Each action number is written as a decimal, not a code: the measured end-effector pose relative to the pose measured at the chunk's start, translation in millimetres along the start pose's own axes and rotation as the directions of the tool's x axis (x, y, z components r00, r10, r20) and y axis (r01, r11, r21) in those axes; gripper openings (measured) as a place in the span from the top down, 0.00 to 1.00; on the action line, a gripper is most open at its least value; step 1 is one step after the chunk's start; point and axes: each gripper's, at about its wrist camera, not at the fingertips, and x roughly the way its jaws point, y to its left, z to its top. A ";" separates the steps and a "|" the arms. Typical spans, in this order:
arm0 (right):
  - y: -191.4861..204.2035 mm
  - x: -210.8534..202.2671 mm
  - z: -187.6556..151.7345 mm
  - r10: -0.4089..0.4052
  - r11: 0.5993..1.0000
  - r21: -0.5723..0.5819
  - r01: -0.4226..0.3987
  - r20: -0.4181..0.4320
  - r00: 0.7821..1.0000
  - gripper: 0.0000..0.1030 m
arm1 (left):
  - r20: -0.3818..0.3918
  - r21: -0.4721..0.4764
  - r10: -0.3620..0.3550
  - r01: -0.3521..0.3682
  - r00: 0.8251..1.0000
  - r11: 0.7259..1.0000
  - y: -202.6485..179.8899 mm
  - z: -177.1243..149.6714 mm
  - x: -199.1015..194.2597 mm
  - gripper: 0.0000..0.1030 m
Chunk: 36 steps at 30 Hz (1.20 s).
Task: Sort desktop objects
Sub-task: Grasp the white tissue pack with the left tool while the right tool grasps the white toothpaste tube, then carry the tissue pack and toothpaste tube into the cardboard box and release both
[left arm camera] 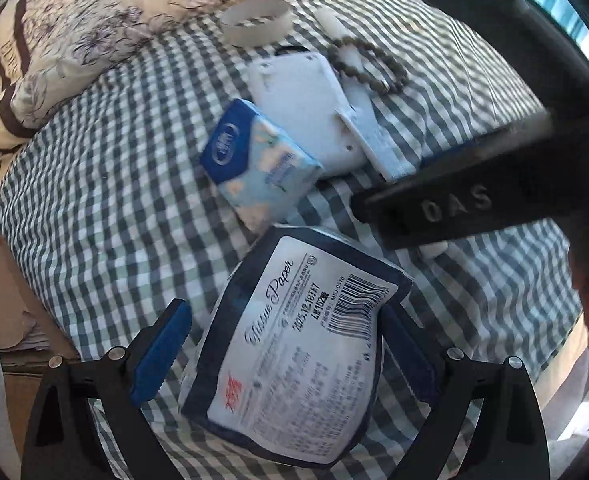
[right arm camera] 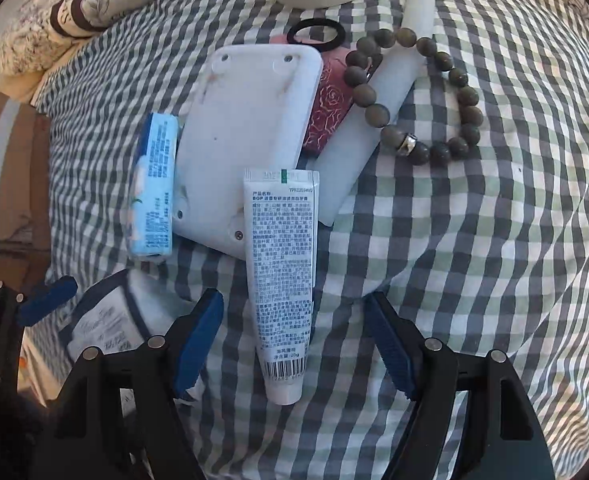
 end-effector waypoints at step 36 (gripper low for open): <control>180.0 -186.2 9.3 0.242 0.957 -0.209 -0.203 0.183 0.953 0.74 | 0.241 -0.378 0.032 0.063 0.970 0.924 239.8 6.6 -200.2 0.68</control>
